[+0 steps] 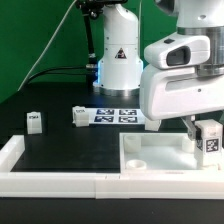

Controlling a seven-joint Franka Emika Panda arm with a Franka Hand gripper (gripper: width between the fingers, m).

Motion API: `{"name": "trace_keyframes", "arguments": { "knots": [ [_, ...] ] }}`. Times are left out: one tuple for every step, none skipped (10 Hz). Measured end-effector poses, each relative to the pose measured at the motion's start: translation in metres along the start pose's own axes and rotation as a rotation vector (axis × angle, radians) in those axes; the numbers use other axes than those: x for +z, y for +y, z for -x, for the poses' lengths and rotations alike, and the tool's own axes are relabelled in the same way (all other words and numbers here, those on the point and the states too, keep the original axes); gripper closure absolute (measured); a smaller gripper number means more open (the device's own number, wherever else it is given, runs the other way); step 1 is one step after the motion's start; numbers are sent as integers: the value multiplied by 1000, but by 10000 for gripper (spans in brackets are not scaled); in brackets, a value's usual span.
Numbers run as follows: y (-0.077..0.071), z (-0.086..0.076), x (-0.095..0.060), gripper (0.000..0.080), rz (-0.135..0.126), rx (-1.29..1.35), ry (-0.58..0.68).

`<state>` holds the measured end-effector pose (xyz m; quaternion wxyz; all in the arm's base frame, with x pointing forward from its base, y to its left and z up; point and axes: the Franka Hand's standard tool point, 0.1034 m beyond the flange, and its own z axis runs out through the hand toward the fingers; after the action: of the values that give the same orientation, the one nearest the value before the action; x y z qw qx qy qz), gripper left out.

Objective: Assemble one leg

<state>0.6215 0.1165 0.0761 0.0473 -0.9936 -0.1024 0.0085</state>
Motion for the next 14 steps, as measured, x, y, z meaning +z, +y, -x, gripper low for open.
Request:
{"name": "trace_keyframes", "arguments": {
  "knots": [
    [0,0,0,511,-5,83,0],
    [1,-1,0,511,-14,242,8],
    [1,-1,1,511,-16,355,30],
    [-1,0,1,511,-24,536,40],
    [1,0,1,511,-47,693,51],
    [2,-1,1,509,-77,846,61],
    [2,-2,1,509,-87,1004,55],
    [2,-2,1,509,-98,1124,45],
    [2,-2,1,509,-100,1231,34],
    [2,-2,1,509,-100,1363,29],
    [2,-2,1,509,-103,1434,25],
    [2,-2,1,509,-113,1477,17],
    [2,-3,1,509,-118,1550,13],
    [1,-3,1,423,-117,1471,18]
  ]
}}
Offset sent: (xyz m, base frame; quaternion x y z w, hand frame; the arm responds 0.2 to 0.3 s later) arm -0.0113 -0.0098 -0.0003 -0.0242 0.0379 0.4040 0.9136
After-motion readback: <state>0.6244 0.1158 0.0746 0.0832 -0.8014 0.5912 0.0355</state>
